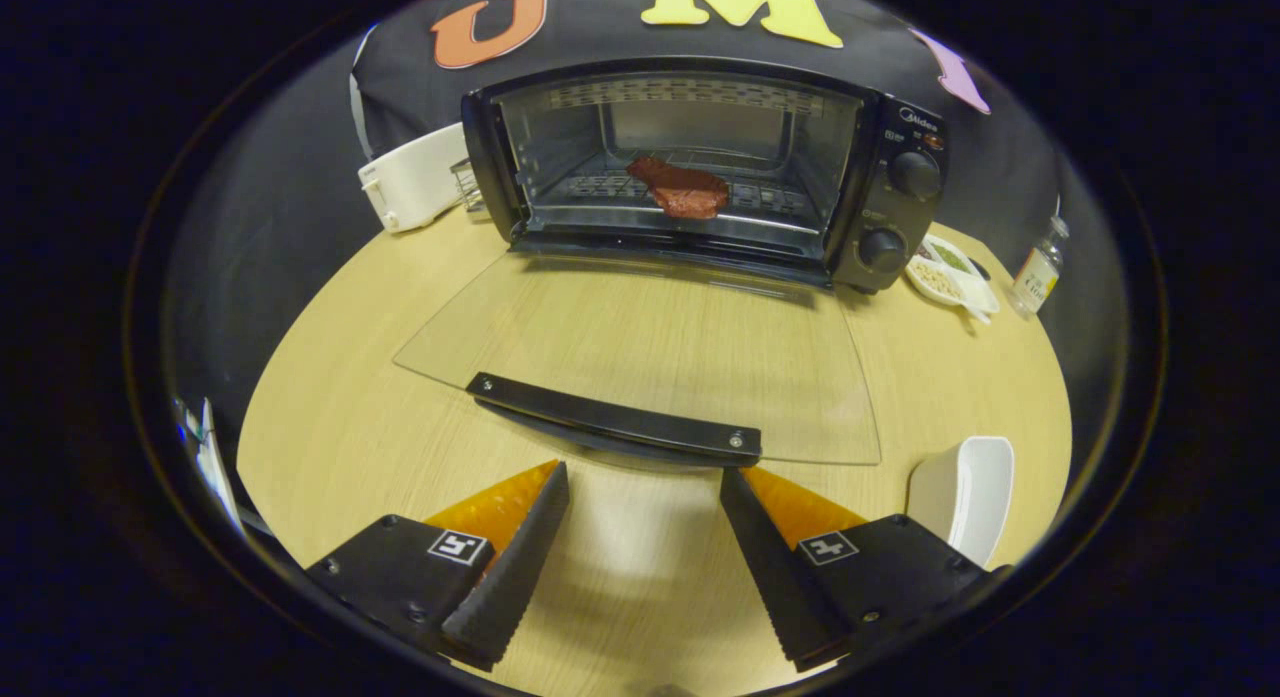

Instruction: Open the toaster oven, put the food inside, and close the toaster oven door.

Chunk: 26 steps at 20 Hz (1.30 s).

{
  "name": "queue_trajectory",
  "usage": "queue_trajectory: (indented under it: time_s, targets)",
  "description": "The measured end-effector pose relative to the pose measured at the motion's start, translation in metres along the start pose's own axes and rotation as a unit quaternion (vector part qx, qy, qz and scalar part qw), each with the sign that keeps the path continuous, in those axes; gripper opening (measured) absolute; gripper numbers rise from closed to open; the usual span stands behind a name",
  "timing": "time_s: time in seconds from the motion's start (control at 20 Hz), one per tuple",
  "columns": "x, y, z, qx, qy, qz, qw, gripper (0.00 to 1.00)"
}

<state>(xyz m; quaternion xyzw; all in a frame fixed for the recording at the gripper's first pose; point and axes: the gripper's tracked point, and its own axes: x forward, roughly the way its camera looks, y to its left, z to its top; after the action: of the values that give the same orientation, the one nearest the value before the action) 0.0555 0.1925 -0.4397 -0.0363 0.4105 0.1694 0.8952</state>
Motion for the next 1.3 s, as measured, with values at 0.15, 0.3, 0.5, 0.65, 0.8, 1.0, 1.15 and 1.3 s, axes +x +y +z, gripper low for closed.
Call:
queue_trajectory:
  time_s: [0.15, 0.3, 0.5, 0.65, 0.8, 1.0, 1.15, 1.3]
  targets:
    - [-0.011, -0.004, 0.014, 0.006, -0.011, -0.004, 1.000, 0.98]
    - [-0.028, -0.003, 0.034, 0.008, -0.027, 0.004, 1.000, 0.98]
    - [-0.049, -0.002, 0.070, 0.014, -0.062, 0.009, 0.998, 0.99]
    - [-0.060, -0.003, 0.104, 0.026, -0.088, 0.012, 0.996, 0.99]
    - [-0.065, -0.006, 0.134, 0.040, -0.112, 0.011, 0.993, 0.99]
    - [-0.065, -0.010, 0.170, 0.033, -0.140, -0.001, 0.990, 1.00]
    - [-0.060, -0.009, 0.182, 0.027, -0.143, -0.008, 0.989, 0.99]
    - [-0.064, -0.009, 0.180, 0.035, -0.147, -0.003, 0.989, 0.98]
